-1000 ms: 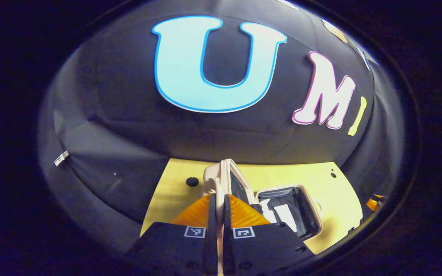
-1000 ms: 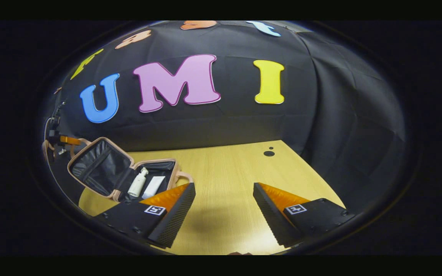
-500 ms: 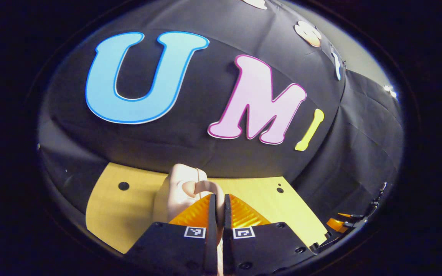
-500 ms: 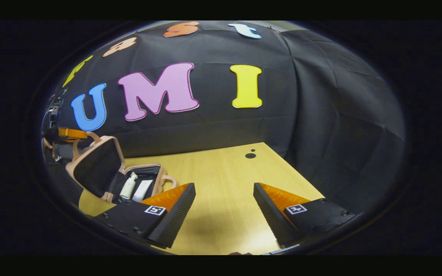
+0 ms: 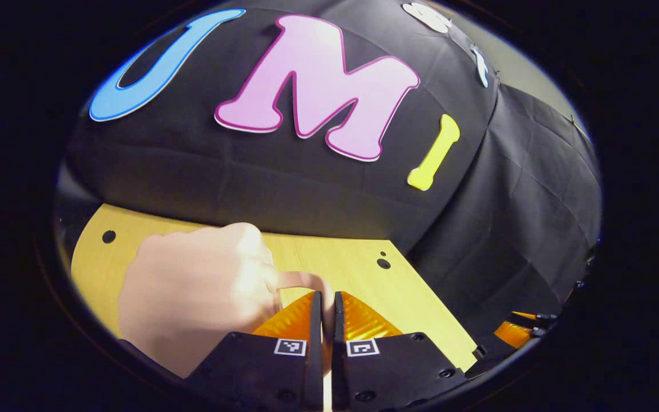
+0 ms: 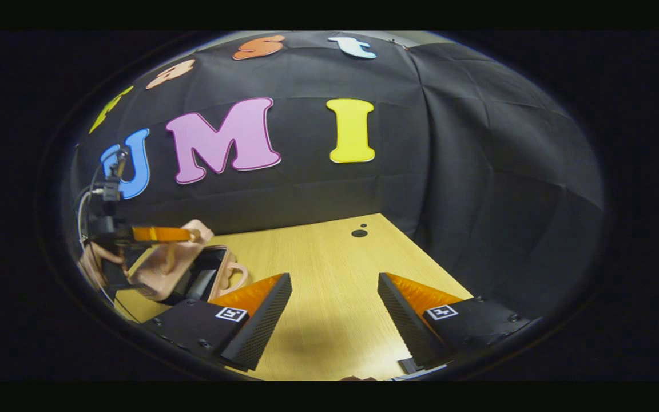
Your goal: First open the suitcase, pack the skin care products into it, and then close the suitcase.
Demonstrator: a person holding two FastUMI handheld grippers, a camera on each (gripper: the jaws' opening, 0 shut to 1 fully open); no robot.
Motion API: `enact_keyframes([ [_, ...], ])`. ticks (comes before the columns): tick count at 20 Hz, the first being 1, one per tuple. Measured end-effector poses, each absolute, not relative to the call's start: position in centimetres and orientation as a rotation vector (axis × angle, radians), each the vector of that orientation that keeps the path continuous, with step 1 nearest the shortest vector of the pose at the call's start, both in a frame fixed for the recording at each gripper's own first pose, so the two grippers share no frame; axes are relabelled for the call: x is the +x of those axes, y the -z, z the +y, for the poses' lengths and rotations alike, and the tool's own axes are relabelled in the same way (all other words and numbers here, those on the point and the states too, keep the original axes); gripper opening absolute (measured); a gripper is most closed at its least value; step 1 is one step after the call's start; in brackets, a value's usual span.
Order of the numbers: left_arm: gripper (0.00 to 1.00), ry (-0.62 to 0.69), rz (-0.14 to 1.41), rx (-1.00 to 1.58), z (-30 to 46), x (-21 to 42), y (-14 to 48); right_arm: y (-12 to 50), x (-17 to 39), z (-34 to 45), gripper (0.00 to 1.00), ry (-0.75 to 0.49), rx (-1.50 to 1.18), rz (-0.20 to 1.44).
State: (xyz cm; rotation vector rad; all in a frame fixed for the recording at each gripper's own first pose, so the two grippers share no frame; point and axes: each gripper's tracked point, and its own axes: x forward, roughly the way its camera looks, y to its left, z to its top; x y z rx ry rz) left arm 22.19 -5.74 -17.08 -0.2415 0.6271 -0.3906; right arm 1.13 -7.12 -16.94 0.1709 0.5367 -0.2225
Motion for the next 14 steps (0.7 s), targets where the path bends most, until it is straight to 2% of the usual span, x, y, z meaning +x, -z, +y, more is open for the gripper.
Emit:
enact_keyframes([
  [3, 0.11, 0.337, 0.691, -0.273, -7.5, 21.7, 22.3, 17.0, 1.0, -7.8, 0.97, 0.211, 0.155, 0.535],
  [5, 0.14, 0.297, 0.693, -0.337, -8.2, 21.2, 23.3, 16.7, 1.1, -8.2, 0.97, 0.203, 0.151, 0.534],
  [7, 0.18, 0.266, 0.622, -0.388, -7.8, 21.5, 21.4, 16.0, 1.5, -8.7, 0.97, 0.199, 0.157, 0.515],
  [9, 0.20, 0.302, 0.506, -0.438, -7.4, 20.4, 17.0, 15.3, 1.8, -9.0, 0.97, 0.198, 0.158, 0.496],
  [10, 0.14, 0.321, 0.444, -0.429, -7.3, 19.9, 14.4, 15.0, 1.8, -8.9, 0.97, 0.197, 0.163, 0.489],
  [11, 0.48, 0.333, 0.393, -0.409, -6.8, 19.4, 12.0, 14.5, 1.9, -8.7, 0.97, 0.196, 0.172, 0.480],
  [13, 0.71, 0.340, 0.336, -0.354, -5.5, 18.1, 7.9, 13.6, 1.8, -8.0, 0.98, 0.191, 0.190, 0.462],
  [14, 0.77, 0.325, 0.305, -0.322, -4.6, 17.2, 5.9, 13.0, 1.8, -7.5, 0.98, 0.187, 0.195, 0.453],
])
